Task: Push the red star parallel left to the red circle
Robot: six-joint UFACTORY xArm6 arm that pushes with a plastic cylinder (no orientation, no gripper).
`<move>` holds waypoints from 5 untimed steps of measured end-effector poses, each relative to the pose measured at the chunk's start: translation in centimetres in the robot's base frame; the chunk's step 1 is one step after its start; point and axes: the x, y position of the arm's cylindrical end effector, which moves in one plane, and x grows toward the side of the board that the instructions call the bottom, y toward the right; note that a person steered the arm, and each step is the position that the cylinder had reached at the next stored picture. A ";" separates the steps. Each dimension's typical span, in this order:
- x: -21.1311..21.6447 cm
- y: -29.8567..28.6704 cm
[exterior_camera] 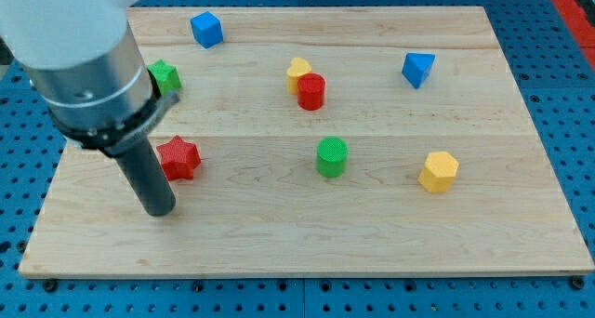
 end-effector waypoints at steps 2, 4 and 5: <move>-5.6 1.9; -8.4 -1.9; -8.7 5.4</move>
